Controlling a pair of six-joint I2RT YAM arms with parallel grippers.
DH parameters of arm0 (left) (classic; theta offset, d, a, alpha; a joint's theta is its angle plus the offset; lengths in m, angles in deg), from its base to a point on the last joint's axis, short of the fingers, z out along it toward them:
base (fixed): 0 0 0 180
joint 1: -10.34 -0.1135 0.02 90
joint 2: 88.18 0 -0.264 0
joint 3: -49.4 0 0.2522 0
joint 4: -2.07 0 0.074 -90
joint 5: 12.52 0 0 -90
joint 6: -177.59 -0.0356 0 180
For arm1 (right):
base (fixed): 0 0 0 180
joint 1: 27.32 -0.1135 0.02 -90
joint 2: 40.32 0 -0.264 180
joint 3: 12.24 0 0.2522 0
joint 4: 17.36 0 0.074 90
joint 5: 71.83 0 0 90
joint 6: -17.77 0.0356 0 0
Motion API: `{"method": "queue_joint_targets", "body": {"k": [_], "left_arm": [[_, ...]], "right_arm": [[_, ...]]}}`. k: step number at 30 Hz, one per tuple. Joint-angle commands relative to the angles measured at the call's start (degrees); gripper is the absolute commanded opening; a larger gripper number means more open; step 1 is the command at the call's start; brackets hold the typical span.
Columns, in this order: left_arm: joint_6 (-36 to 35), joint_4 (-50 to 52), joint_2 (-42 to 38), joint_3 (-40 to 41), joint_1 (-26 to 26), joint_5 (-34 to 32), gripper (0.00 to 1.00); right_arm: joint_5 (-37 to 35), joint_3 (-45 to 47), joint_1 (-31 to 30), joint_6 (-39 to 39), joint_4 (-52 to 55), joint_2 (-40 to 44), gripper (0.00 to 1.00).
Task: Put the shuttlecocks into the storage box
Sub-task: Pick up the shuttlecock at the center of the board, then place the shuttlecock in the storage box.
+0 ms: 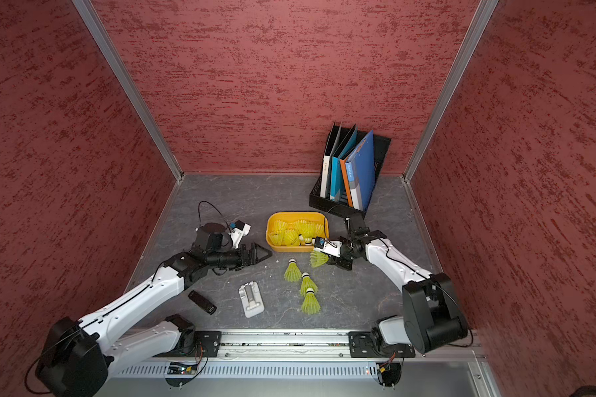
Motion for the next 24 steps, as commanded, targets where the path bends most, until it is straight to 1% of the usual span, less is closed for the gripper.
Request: {"method": "queue_joint_targets", "body": {"k": [1, 5, 8, 12, 14, 17, 19, 22, 24], "left_arm": [[-1.5, 1.2, -1.1, -2.4, -0.5, -1.1, 1.00], [-1.9, 2.0, -0.6, -3.6, -1.0, -1.7, 1.00], [-2.3, 3.2, 0.1, -4.5, -2.1, -2.5, 1.00], [-2.1, 4.7, 1.1, -5.7, -4.3, -3.4, 1.00], [-2.0, 5.4, 1.3, -6.2, -5.3, -4.1, 1.00], [-1.7, 6.7, 2.3, -6.9, -7.2, -4.9, 1.00], [-1.8, 7.0, 3.2, -7.6, -7.9, -4.8, 1.00], [-1.9, 7.5, 4.3, -9.0, -8.5, -5.0, 1.00], [-1.9, 7.6, 4.5, -9.7, -8.5, -5.1, 1.00]], "right_arm": [[1.4, -0.8, -0.5, 10.6, -2.9, 3.8, 0.13], [4.3, -2.1, -1.7, 23.6, -9.2, 6.7, 0.15], [3.2, -3.8, -4.4, 32.1, -13.9, 6.4, 0.15], [0.8, -6.3, -9.3, 43.6, -20.1, 2.9, 0.14], [-1.7, -7.2, -12.2, 48.9, -23.6, 0.8, 0.15], [-5.2, -7.8, -15.7, 59.2, -30.1, -3.2, 0.16], [-8.2, -9.2, -18.8, 64.5, -31.7, -6.0, 0.16], [-13.0, -11.1, -22.7, 69.3, -32.4, -10.1, 0.16], [-15.6, -11.5, -24.2, 71.8, -32.3, -11.7, 0.17]]}}
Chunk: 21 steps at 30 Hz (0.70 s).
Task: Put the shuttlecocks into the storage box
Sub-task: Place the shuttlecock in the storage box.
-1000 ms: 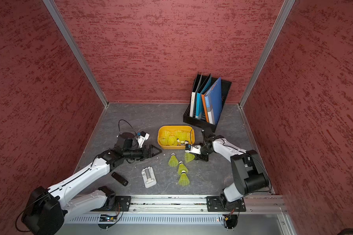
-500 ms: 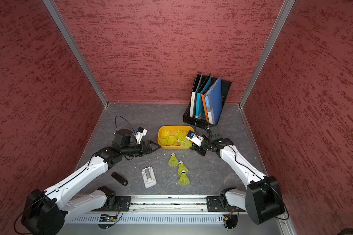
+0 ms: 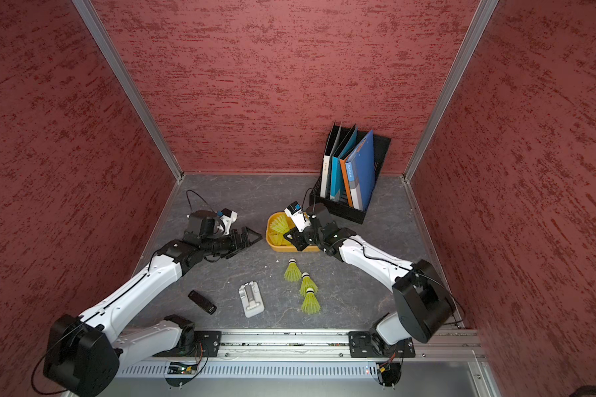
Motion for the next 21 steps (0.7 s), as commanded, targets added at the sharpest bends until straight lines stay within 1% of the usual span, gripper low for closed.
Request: {"method": "queue_joint_targets", "body": {"k": [1, 7, 13, 21], "left_arm": [[-0.8, 0.8, 0.5, -2.3, -0.5, -0.6, 1.00], [-0.5, 0.9, 0.2, -2.6, -0.5, -0.6, 1.00], [-0.6, 1.4, -0.8, -2.2, -0.4, -0.8, 1.00], [-0.8, 1.9, -1.6, -2.2, -0.4, -1.1, 1.00]], "right_arm": [[-8.3, -2.0, -2.7, 9.4, -2.6, -1.8, 0.17], [-13.7, -2.7, -3.6, 8.5, -0.2, -3.7, 0.20], [-15.0, -5.5, -3.5, 7.3, 3.2, -7.3, 0.21], [-17.4, -8.1, -3.4, 5.9, 8.1, -9.5, 0.21]]}}
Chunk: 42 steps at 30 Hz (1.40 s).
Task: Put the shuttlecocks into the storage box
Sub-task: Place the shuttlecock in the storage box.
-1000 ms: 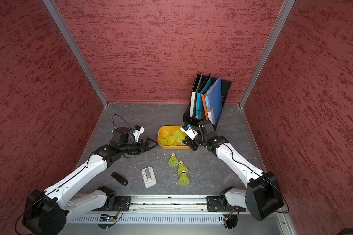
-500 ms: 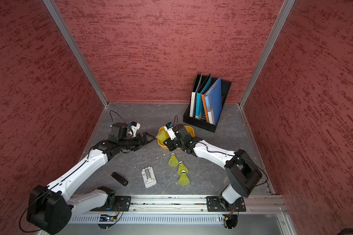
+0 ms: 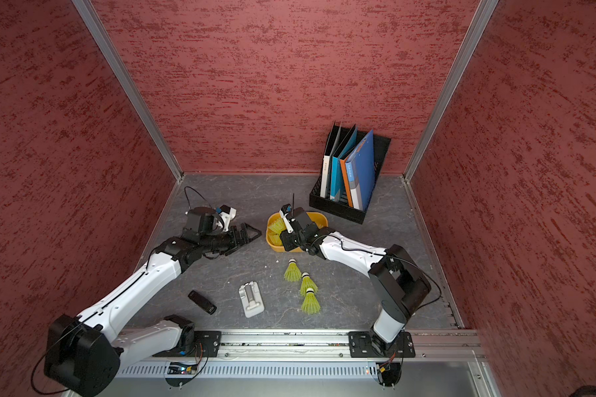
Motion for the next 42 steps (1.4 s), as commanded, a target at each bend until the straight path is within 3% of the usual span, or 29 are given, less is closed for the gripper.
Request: {"method": "queue_joint_targets", "body": {"k": [1, 29, 37, 42], "left_arm": [[-0.7, 0.8, -1.2, -0.4, -0.3, -0.6, 1.00], [-0.9, 1.1, -2.2, -0.1, -0.4, -0.3, 1.00], [-0.9, 1.0, -2.4, 0.0, -0.4, -0.3, 1.00], [-1.0, 1.0, -2.2, -0.2, -0.4, -0.2, 1.00]], "right_arm": [[-2.8, -1.9, 0.3, -0.7, 3.0, -1.0, 0.21], [-4.9, -0.2, 4.2, 4.2, 6.6, 1.0, 0.25], [-4.9, 0.6, 4.3, 5.1, 8.3, 3.1, 0.40], [-4.1, 1.4, 4.4, 5.9, 9.1, 3.2, 0.42]]}}
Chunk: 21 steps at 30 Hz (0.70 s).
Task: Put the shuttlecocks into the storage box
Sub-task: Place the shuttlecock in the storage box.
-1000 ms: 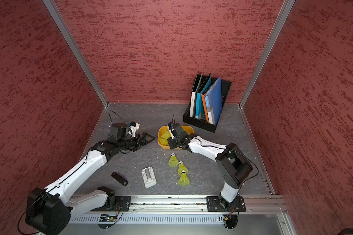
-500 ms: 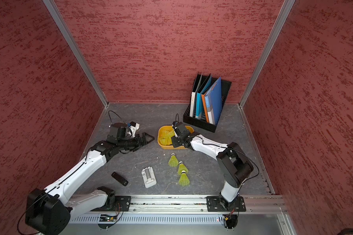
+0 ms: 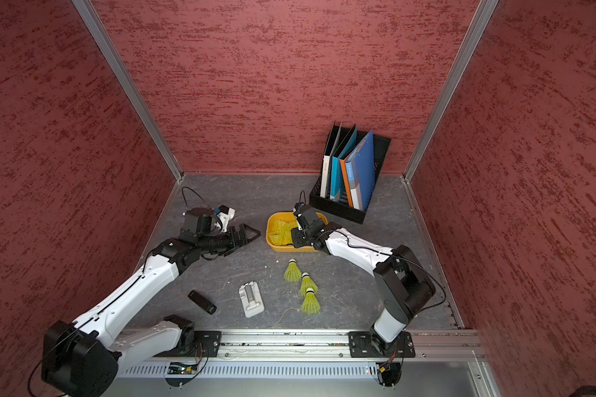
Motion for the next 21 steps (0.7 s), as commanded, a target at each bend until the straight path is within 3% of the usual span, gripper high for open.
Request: {"method": "queue_joint_targets", "body": {"k": [1, 11, 21], "left_arm": [[-0.7, -0.3, -0.8, -0.2, -0.3, -0.2, 1.00], [-0.9, 0.6, -1.2, -0.3, -0.3, -0.6, 1.00], [-0.8, 0.8, -1.1, -0.5, 0.0, -0.5, 1.00]], "right_arm": [[-1.0, 1.1, 0.3, 1.2, 1.6, 1.1, 0.42], [-3.7, 1.1, 0.3, 0.9, 1.7, 4.5, 0.44], [-4.8, 4.4, 1.6, 6.1, 1.0, 7.8, 0.49]]}}
